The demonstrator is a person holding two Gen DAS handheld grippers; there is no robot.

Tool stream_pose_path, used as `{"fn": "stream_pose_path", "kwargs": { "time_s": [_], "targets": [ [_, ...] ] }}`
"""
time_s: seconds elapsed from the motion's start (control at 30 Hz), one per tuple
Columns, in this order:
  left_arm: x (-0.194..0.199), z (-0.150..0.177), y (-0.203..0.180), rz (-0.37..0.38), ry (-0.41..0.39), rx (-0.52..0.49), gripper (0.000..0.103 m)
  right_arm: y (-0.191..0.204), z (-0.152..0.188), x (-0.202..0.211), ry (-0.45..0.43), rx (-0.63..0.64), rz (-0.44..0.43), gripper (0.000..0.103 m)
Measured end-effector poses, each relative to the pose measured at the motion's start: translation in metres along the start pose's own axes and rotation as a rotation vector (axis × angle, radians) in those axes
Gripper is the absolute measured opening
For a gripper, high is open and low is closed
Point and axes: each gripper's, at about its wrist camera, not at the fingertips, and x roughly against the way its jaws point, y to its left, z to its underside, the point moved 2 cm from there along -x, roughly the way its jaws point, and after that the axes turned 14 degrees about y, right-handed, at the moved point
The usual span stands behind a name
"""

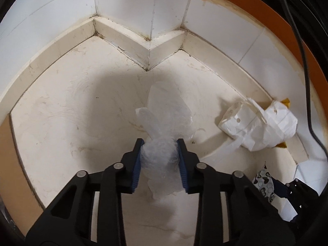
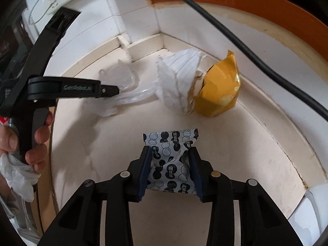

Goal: Collect trash
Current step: 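Grasp the clear plastic bag with the left gripper while the right grasps the patterned packet, then carry the plastic bag and patterned packet down over the floor bin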

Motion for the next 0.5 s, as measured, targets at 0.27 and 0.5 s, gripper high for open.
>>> {"fn": "stream_pose_path", "kwargs": {
  "time_s": [0.27,0.5],
  "targets": [
    [0.026,0.036,-0.019,-0.031,-0.036,-0.047,0.021,0.008,0.010,0.015,-0.030,-0.005,-0.008,0.027],
    [0.082,0.093,-0.042,-0.039,-0.098,-0.095,0.021,0.013,0.038,0.073,-0.104,-0.015,-0.058,0.026]
  ]
}}
